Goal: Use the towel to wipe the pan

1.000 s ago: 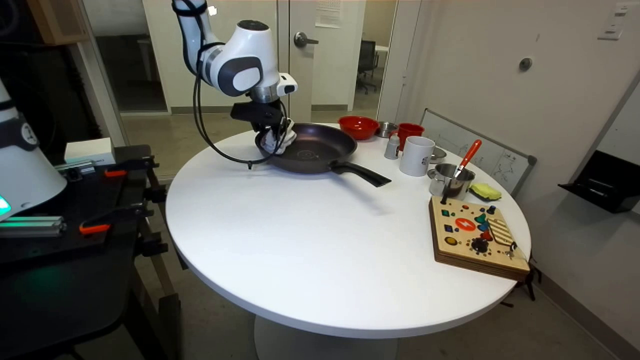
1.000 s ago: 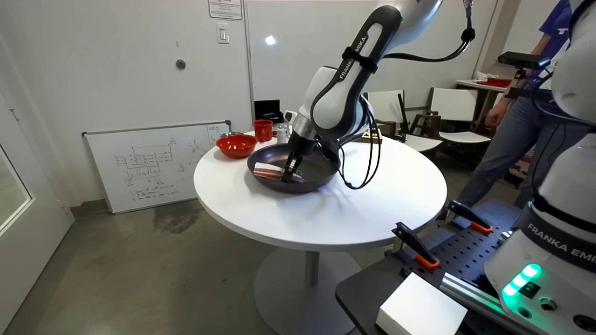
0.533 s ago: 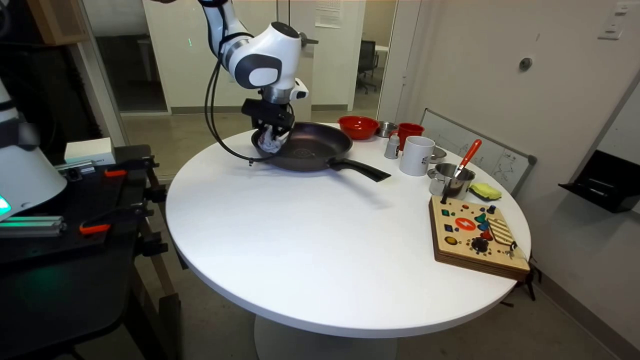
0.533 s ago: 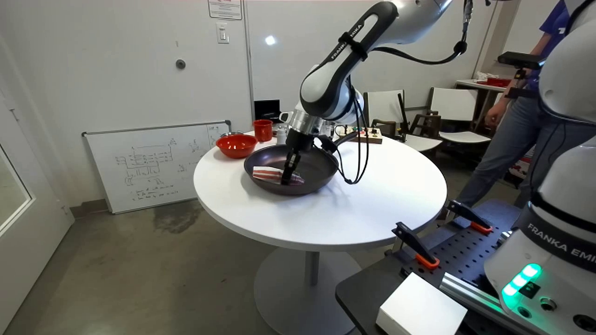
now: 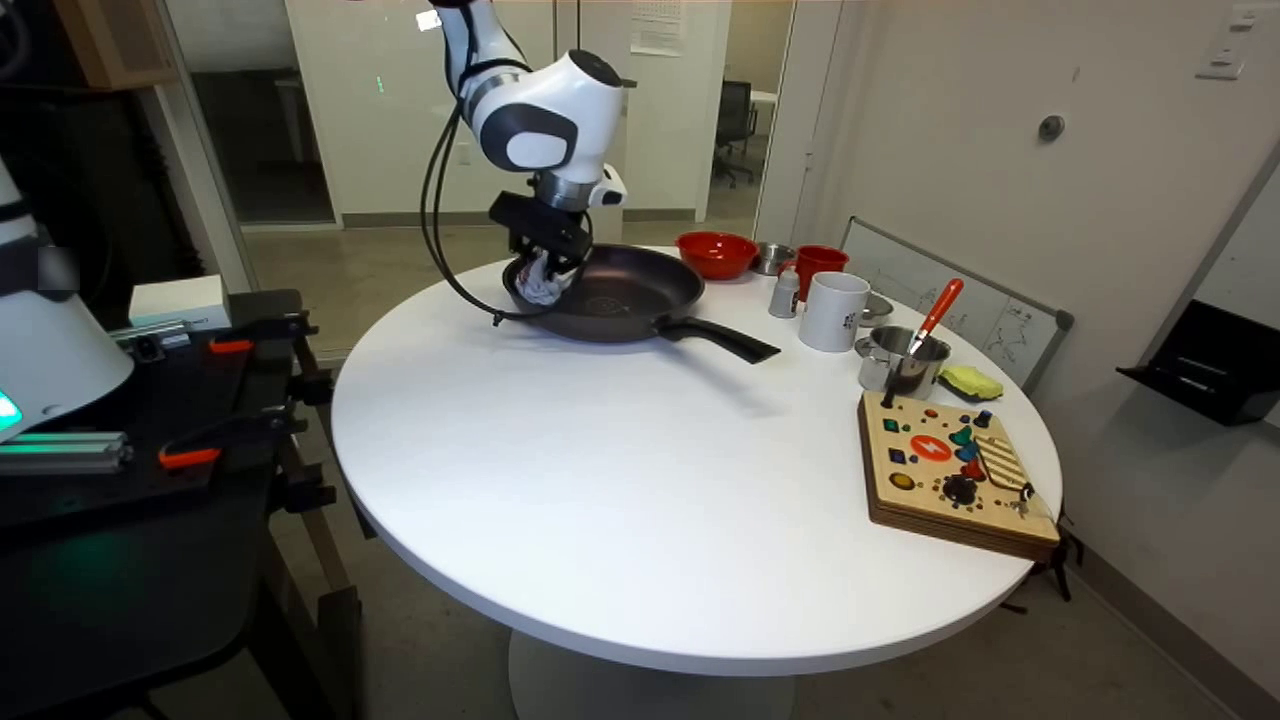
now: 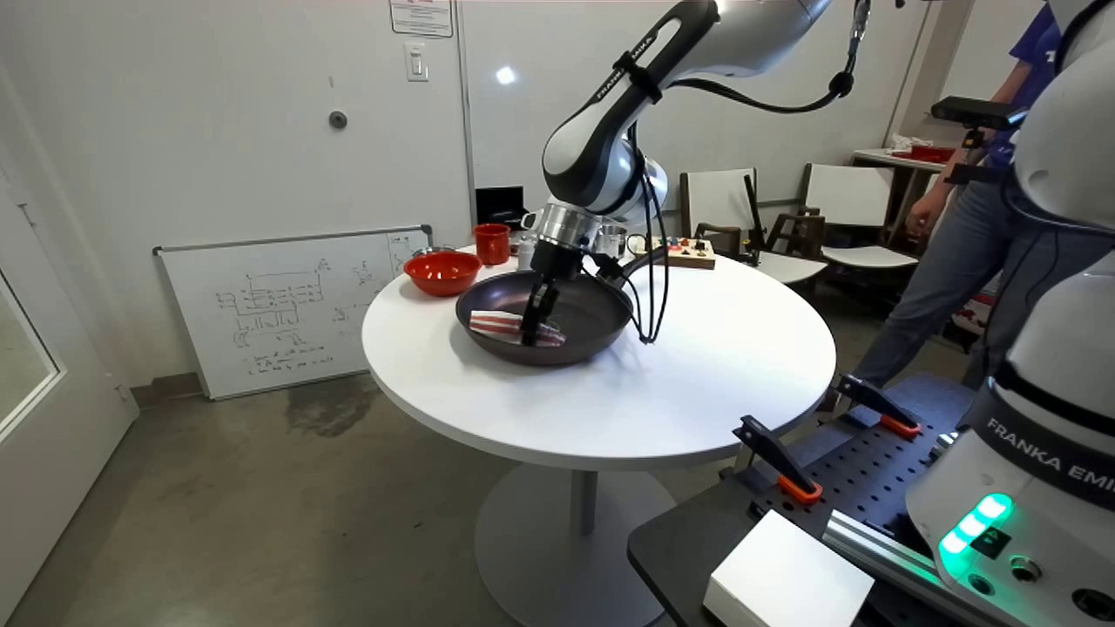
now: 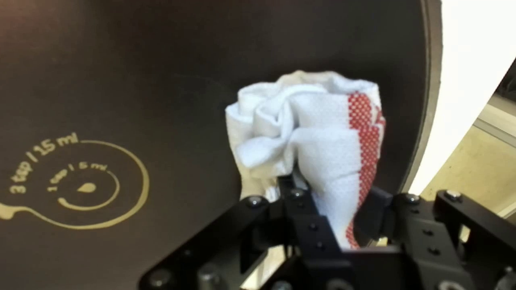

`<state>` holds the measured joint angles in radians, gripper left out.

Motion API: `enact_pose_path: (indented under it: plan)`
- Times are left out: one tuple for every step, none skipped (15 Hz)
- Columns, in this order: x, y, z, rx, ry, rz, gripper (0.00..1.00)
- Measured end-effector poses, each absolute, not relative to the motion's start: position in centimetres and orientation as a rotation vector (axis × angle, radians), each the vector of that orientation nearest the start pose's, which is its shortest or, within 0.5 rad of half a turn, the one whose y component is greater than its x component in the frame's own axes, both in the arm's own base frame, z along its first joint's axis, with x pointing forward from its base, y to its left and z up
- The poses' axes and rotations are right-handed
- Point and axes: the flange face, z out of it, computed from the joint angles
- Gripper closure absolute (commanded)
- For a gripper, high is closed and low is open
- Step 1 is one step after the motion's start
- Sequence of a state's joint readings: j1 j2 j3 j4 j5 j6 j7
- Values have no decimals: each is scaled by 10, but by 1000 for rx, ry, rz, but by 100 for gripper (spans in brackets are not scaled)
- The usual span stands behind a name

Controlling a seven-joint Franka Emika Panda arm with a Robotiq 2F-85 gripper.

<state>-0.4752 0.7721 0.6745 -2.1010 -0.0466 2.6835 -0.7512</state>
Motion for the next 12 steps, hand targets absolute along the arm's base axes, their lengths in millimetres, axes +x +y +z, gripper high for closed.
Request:
enact_pose_path:
  plan:
    - [556,129,122,-2472,-1111,-124,94]
    - [557,130,122,-2474,-1097,-115,94]
    - [559,130,122,-2476,-1081,-107,94]
    - [562,130,122,-2482,-1067,-104,94]
    - [566,132,122,-2487,-1056,-101,94]
    - [571,132,123,-2496,-1045,-103,94]
    - [577,133,123,-2507,-1038,-107,94]
    - [584,132,124,-2520,-1032,-115,95]
    - [593,130,126,-2537,-1026,-127,95]
    - [602,128,127,-2555,-1021,-138,95]
    - [612,124,128,-2573,-1019,-145,95]
    - [621,121,129,-2589,-1020,-147,95]
